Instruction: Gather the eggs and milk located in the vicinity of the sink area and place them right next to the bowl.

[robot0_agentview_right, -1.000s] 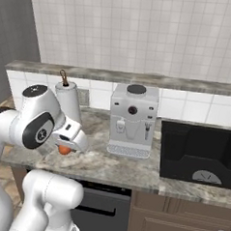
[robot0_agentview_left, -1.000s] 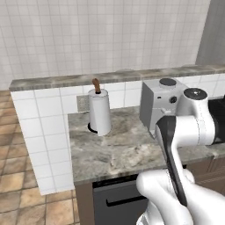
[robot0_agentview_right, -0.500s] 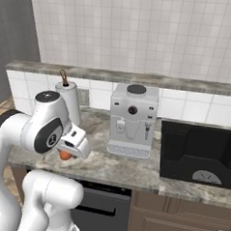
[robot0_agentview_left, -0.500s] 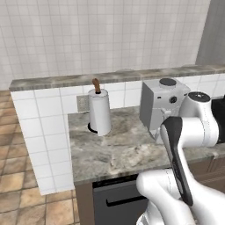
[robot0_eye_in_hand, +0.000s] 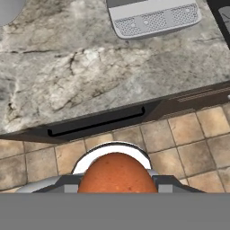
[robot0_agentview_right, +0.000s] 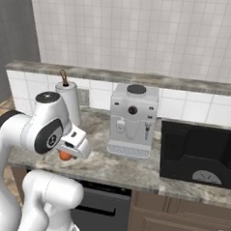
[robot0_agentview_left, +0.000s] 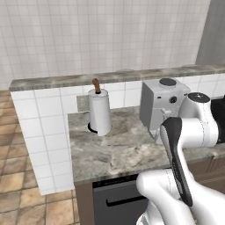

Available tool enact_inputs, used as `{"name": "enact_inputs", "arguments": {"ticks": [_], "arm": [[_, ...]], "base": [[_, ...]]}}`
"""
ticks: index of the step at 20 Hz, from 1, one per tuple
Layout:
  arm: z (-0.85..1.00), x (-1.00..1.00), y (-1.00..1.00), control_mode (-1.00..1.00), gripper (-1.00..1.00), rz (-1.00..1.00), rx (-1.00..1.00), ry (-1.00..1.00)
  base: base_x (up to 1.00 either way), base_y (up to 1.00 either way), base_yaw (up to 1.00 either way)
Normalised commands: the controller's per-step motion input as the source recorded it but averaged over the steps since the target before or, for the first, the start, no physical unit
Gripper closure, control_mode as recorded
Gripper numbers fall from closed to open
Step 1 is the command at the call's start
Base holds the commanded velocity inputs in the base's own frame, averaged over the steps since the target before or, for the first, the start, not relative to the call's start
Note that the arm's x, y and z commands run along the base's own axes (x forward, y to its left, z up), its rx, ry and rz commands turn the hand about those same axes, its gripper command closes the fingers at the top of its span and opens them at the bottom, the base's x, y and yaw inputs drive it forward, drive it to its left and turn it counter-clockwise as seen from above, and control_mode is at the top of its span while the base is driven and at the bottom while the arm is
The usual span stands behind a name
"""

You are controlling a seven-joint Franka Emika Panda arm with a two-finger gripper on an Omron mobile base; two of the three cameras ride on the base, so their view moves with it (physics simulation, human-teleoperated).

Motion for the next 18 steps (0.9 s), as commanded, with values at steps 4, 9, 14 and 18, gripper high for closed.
{"name": "enact_inputs", "arguments": {"ticks": [4,9,14,18], "arm": [[-0.01,0.00,-0.02,1.00,1.00,0.00,0.00,0.01],[0.00,0.00,0.00,1.00,1.00,0.00,0.00,0.00],[0.00,0.00,0.00,1.00,1.00,0.00,0.00,0.00],[0.00,0.00,0.00,1.00,1.00,0.00,0.00,0.00]], "base": [[0.00,-0.24,0.00],[0.00,-0.79,-0.01],[0.00,-1.00,0.00],[0.00,-1.00,-0.01]]}}
